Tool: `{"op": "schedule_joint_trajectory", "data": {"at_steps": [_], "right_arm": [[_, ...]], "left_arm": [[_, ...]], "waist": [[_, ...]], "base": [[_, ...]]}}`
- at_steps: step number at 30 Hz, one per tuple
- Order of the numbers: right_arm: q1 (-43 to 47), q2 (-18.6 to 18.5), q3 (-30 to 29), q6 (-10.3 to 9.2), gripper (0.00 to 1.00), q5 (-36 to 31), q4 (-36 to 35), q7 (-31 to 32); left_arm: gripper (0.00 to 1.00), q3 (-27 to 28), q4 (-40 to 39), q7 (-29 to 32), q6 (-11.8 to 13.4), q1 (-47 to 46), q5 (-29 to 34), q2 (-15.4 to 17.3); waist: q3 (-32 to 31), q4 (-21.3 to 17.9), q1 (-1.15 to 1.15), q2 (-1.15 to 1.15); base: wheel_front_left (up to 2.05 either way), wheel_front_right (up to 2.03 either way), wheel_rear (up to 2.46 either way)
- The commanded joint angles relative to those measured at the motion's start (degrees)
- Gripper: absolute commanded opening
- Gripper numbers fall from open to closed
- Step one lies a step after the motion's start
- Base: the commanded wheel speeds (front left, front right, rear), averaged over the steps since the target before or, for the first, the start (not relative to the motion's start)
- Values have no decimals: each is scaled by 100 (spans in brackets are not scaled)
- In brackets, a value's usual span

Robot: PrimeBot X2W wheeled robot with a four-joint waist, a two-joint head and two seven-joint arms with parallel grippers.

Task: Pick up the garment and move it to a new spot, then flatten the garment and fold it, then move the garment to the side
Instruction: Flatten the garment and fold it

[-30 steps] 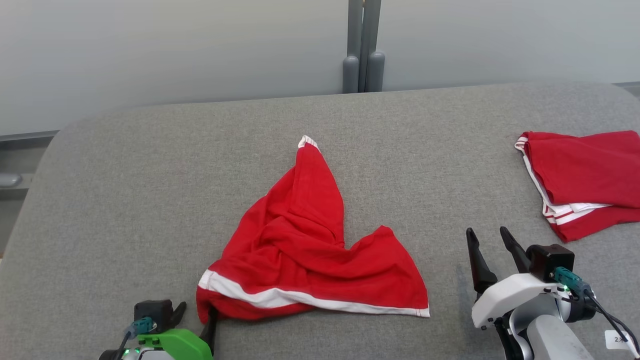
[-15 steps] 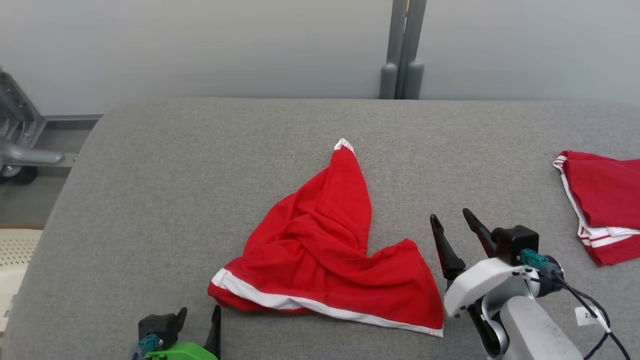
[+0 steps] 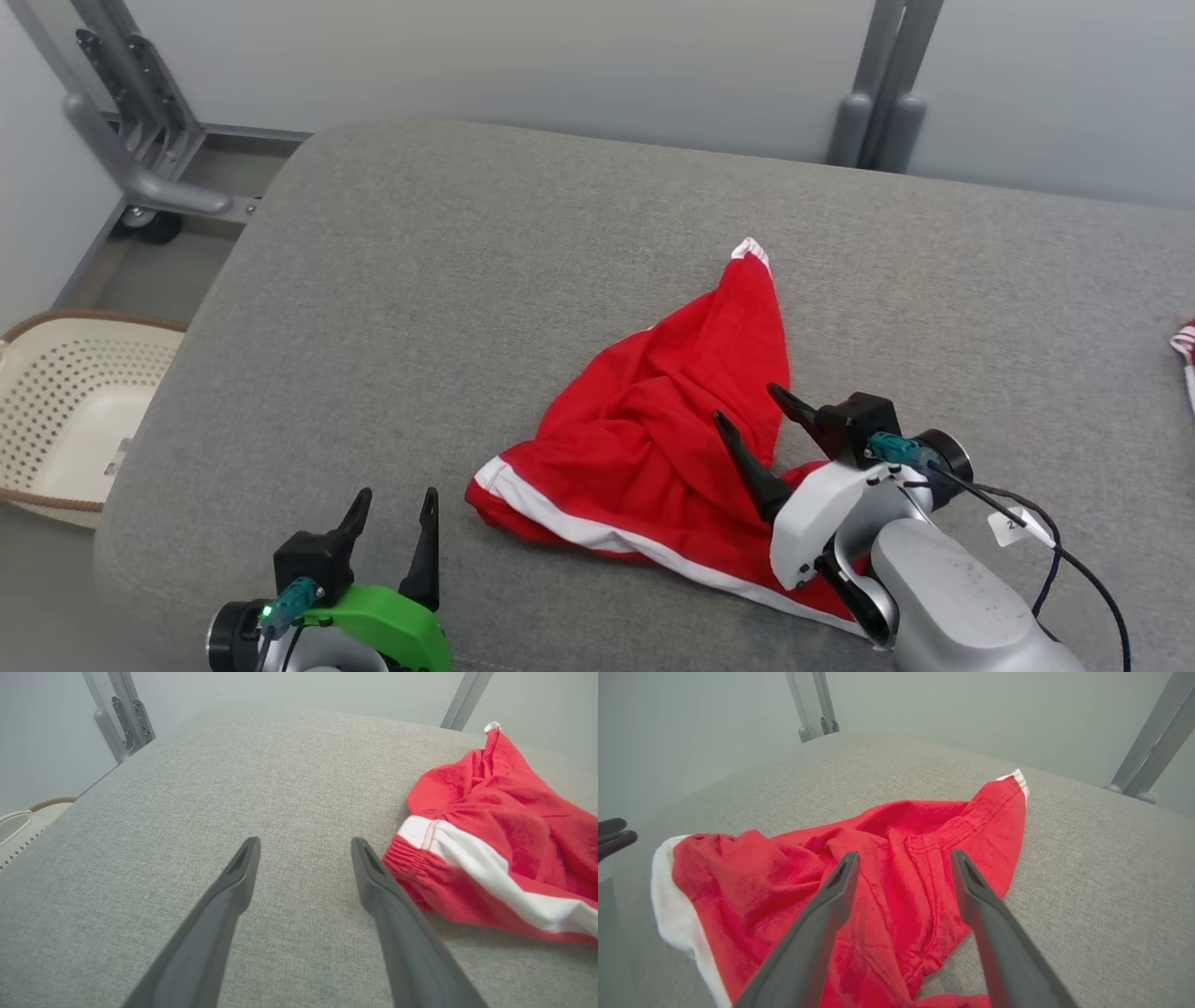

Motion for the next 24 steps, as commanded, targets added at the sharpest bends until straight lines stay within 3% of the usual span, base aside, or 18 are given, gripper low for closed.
{"op": "schedule_joint_trajectory", "data": {"at_steps": [1, 10, 19, 20, 22, 24], "right_arm": [[-121, -107, 136, -8, 100, 117, 100, 54], [-713, -405, 986, -8, 100, 352, 721, 339], [-1230, -650, 1336, -9, 100, 72, 1515, 758], [-1279, -682, 1365, -10, 71, 33, 1601, 791], [-1363, -742, 1375, -12, 0, 18, 1753, 791], [-1481, -831, 1370, -16, 0, -55, 1897, 738]], "left_arm": [[100, 60, -77, -14, -73, 103, 126, -84], [100, 319, -222, -15, -431, 29, 561, -443], [100, 336, -394, -15, -601, -172, 713, -584], [100, 324, -420, -15, -606, -191, 720, -590], [100, 279, -488, -15, -618, -215, 664, -599], [100, 194, -560, -15, -611, -216, 570, -599]], "waist": [[197, 393, 0, 0], [535, 855, 0, 0], [844, 1092, 0, 0], [874, 1113, 0, 0], [931, 1148, 0, 0], [974, 1173, 0, 0]], "base": [[0, 0, 0], [0, 0, 0], [0, 0, 0], [0, 0, 0], [0, 0, 0], [0, 0, 0]]}}
